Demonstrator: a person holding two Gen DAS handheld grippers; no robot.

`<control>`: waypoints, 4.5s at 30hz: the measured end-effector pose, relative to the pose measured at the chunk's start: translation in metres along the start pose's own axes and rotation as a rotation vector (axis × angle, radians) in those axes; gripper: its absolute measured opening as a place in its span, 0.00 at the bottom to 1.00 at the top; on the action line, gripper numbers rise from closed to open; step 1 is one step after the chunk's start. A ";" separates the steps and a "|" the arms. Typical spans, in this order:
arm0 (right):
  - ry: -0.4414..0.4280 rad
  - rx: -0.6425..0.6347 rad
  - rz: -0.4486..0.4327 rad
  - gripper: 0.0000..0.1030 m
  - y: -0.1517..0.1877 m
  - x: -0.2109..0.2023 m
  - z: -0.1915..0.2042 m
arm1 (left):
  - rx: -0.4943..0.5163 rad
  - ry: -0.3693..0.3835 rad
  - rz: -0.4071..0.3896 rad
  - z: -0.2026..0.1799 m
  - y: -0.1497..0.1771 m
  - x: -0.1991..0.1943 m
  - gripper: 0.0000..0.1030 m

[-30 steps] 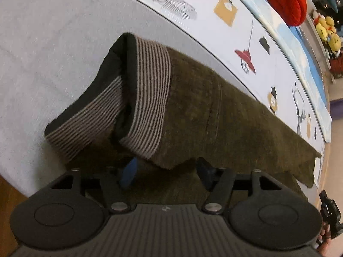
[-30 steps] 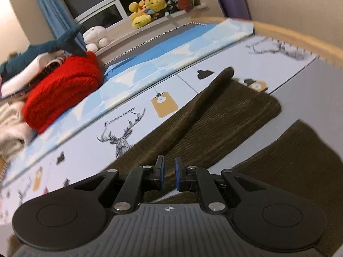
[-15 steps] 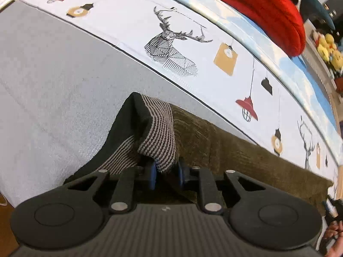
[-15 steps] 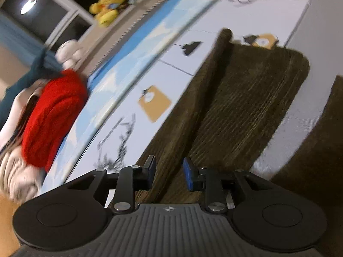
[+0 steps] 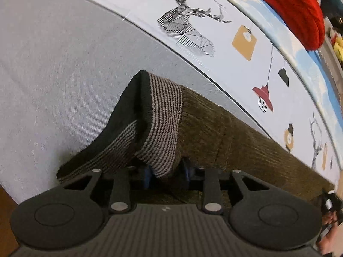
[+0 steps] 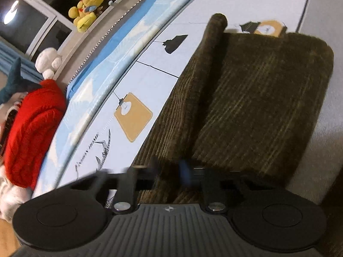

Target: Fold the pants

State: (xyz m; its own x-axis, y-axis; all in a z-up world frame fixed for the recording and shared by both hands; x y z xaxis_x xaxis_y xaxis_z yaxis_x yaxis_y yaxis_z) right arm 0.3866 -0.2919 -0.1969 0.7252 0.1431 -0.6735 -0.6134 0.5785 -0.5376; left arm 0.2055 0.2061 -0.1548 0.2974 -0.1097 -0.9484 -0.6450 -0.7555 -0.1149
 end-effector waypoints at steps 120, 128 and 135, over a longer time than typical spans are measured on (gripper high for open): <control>0.214 0.367 -0.139 0.10 0.082 -0.256 -0.208 | 0.166 -0.006 -0.024 0.060 0.013 -0.046 0.26; 0.233 0.394 -0.027 0.33 0.098 -0.245 -0.214 | 0.173 0.008 -0.011 0.062 0.016 -0.047 0.26; 0.240 0.313 -0.106 0.10 0.080 -0.252 -0.207 | 0.178 0.002 -0.016 0.060 0.016 -0.045 0.21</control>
State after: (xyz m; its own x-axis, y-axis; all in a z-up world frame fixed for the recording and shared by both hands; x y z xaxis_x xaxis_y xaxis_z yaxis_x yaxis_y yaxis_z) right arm 0.0894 -0.4481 -0.1755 0.6635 -0.1004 -0.7415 -0.3877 0.8015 -0.4554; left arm 0.1397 0.2381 -0.1317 0.3098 -0.0995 -0.9456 -0.7547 -0.6307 -0.1808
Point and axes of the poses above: each gripper's, at about its wrist camera, not at the fingertips, and x roughly the way its jaws point, z to its left, y to its underside, the point moved 8 cm from there along x, roughly the way its jaws point, and after that the axes turned 11 degrees about -x, right-handed, at the moved point
